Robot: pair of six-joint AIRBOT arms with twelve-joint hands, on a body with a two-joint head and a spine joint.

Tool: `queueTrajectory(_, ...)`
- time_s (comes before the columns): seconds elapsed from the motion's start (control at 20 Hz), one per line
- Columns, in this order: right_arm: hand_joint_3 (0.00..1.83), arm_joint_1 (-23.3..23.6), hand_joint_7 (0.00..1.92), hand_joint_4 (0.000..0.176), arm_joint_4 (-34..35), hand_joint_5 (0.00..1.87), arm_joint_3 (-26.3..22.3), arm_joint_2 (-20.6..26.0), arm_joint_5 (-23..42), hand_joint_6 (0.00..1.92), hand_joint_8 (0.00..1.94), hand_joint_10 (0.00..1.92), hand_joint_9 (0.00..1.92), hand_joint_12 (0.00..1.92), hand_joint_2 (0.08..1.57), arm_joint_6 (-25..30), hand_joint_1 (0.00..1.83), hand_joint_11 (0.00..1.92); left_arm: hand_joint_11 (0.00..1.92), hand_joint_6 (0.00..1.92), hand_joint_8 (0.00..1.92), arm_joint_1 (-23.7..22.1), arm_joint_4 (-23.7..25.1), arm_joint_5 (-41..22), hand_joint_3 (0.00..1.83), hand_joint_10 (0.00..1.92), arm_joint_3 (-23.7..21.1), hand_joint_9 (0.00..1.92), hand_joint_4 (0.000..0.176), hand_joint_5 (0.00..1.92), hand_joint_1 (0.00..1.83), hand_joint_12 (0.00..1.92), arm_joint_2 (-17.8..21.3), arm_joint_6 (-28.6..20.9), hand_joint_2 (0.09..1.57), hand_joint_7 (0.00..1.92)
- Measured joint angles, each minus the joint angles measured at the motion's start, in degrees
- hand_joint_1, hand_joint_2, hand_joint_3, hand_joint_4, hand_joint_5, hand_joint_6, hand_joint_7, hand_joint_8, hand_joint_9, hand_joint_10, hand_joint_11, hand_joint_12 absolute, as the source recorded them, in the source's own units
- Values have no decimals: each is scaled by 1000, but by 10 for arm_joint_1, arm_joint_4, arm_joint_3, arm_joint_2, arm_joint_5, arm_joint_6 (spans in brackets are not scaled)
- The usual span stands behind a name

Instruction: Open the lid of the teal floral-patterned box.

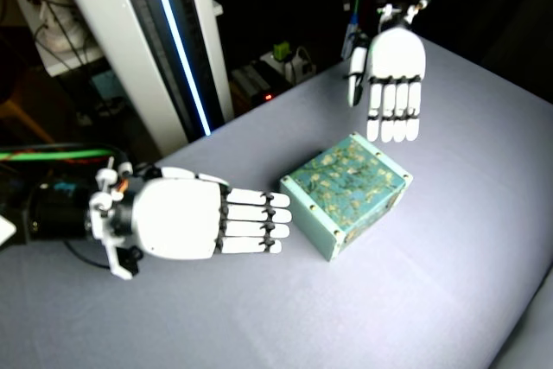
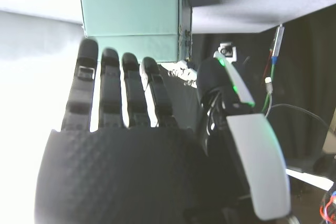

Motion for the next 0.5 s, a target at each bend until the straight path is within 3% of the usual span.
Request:
queueTrajectory(0.1, 43, 0, 168, 0, -11, 142, 1, -4, -5, 1, 7, 10, 144, 412, 1571, 5, 285, 14, 15, 8, 4, -8, 10, 12, 186, 0, 2, 0, 0, 43, 0, 6, -5, 0, 1571, 14)
queueTrajectory(0.2, 71, 0, 120, 0, -21, 94, 1, -10, -7, 1, 0, 3, 106, 307, 1571, 12, 174, 2, 25, 3, 0, -11, 17, 22, 176, 0, 5, 0, 0, 37, 0, 10, -7, 0, 1571, 5)
queueTrajectory(0.4, 45, 1, 104, 0, -31, 117, 7, -19, -10, 3, 3, 4, 150, 163, 1571, 22, 435, 136, 10, 0, 0, -14, 21, 31, 175, 0, 5, 0, 0, 14, 0, 3, -12, 0, 1571, 0)
queueTrajectory(0.5, 53, 7, 111, 0, -41, 124, 8, -24, -15, 1, 1, 0, 131, 103, 1571, 28, 327, 153, 19, 0, 0, -17, 22, 35, 194, 0, 6, 1, 0, 3, 0, 7, -12, 0, 1571, 0)
